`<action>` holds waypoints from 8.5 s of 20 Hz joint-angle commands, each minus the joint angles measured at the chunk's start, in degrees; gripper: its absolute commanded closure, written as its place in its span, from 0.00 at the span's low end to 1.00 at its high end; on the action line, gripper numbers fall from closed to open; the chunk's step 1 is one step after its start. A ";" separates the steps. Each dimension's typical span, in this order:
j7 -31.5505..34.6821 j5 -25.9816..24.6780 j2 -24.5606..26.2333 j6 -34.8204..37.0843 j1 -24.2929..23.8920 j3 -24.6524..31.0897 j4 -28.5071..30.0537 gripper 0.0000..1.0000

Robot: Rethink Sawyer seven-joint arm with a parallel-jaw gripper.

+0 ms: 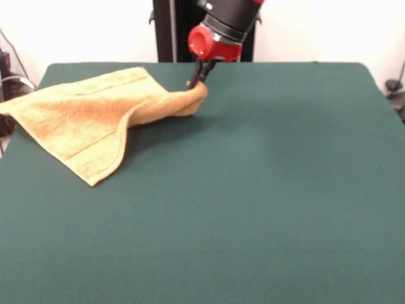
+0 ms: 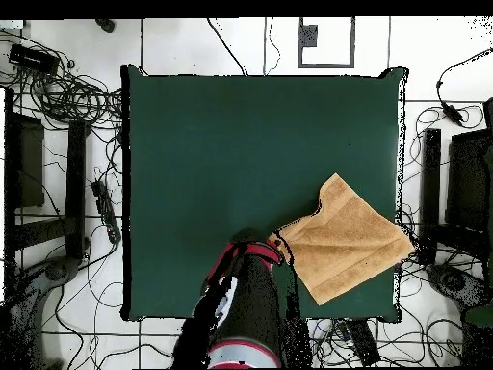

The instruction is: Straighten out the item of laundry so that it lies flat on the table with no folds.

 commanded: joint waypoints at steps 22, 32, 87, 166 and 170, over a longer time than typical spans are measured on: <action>6.12 20.59 5.44 -35.42 14.92 -11.94 -6.36 1.00; 4.22 27.44 9.61 -38.01 17.80 -13.89 -9.44 1.00; -18.31 17.44 -11.12 -0.77 -32.94 38.27 4.68 0.00; -10.26 -7.77 4.36 -8.84 -32.11 30.05 -15.58 1.00; -18.81 -4.19 6.02 -2.69 -38.24 36.94 -14.47 1.00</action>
